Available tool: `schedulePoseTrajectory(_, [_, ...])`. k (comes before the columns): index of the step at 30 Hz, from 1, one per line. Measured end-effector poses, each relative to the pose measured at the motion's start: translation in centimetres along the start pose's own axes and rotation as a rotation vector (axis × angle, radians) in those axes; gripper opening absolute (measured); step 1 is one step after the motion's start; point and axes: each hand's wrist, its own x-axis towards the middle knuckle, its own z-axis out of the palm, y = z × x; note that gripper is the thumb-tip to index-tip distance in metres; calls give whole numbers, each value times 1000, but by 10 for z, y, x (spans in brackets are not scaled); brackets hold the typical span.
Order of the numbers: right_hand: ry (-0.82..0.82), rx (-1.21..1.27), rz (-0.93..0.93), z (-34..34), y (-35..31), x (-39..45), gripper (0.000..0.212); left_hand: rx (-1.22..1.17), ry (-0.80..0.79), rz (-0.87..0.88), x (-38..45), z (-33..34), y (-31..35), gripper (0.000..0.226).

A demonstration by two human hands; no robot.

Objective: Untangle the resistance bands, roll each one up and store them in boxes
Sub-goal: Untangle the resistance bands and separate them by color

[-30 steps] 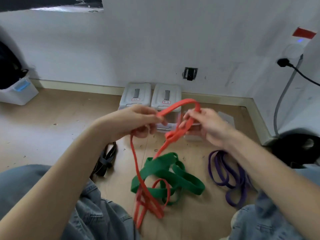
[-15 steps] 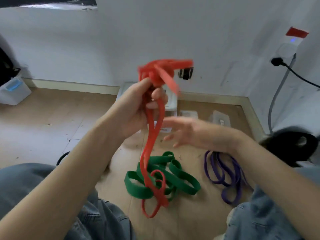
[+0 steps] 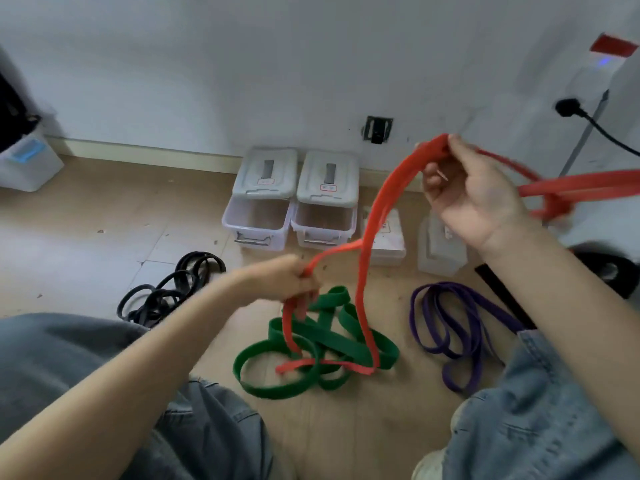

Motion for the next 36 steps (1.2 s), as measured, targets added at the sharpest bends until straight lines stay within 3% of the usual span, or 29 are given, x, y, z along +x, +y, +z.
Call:
schedulePoseTrajectory(2, [-48, -232, 177, -12, 5, -3, 35, -432, 55, 237, -16, -24, 21, 30])
schedulePoseTrajectory(3, [-123, -354, 276, -16, 12, -7, 44, -640, -7, 385, -27, -36, 35, 28])
schedulePoseTrajectory(5, [-302, -423, 408, -15, 25, -15, 59, -761, -78, 546, -44, -51, 55, 21])
schedulePoseTrajectory(8, [-421, -220, 364, -1, 27, -19, 32, -347, 140, 424, -35, -39, 54, 20])
schedulePoseTrajectory(9, [-404, -181, 309, 2, 25, -18, 23, -250, 138, 368, -29, -30, 50, 25])
schedulePoseTrajectory(13, [-314, 20, 173, 10, 24, -13, 12, -323, -214, 277, -3, 18, 30, 39])
schedulePoseTrajectory(15, [-271, 106, 113, 13, 23, -9, 9, -168, -378, 201, 7, 42, 12, 25])
schedulePoseTrajectory(17, [-213, 148, 52, 8, 14, -4, 10, 176, -457, 37, 14, 57, -7, 17])
schedulePoseTrajectory(18, [-173, 129, 41, 3, 9, 0, 14, 322, -439, -52, 17, 54, -12, 16])
schedulePoseTrajectory(20, [-68, -42, 62, -9, 7, 5, 15, 316, -272, -112, 14, 32, -12, 21])
schedulePoseTrajectory(23, [11, -586, 226, -25, 29, 2, 9, -159, 50, 28, -5, -16, 15, 19])
schedulePoseTrajectory(26, [-163, -1067, 548, -31, 52, -9, 18, -536, 203, 262, -34, -41, 43, 26])
schedulePoseTrajectory(28, [-267, -1370, 589, -26, 56, -13, 25, -608, 262, 334, -43, -44, 54, 20])
schedulePoseTrajectory(29, [-298, -1549, 525, -23, 54, -15, 33, -592, 260, 325, -44, -44, 58, 20])
schedulePoseTrajectory(31, [-343, -1761, 196, -15, 45, -16, 56, -430, 200, 249, -44, -39, 63, 23])
schedulePoseTrajectory(32, [-436, -1686, 57, -9, 39, -19, 68, -310, 134, 207, -42, -34, 65, 24])
schedulePoseTrajectory(34, [-682, -1392, 61, 2, 35, -27, 77, -105, -2, 174, -38, -25, 68, 14])
schedulePoseTrajectory(36, [-815, -1287, 106, 3, 39, -30, 48, -55, -41, 171, -33, -23, 67, 12])
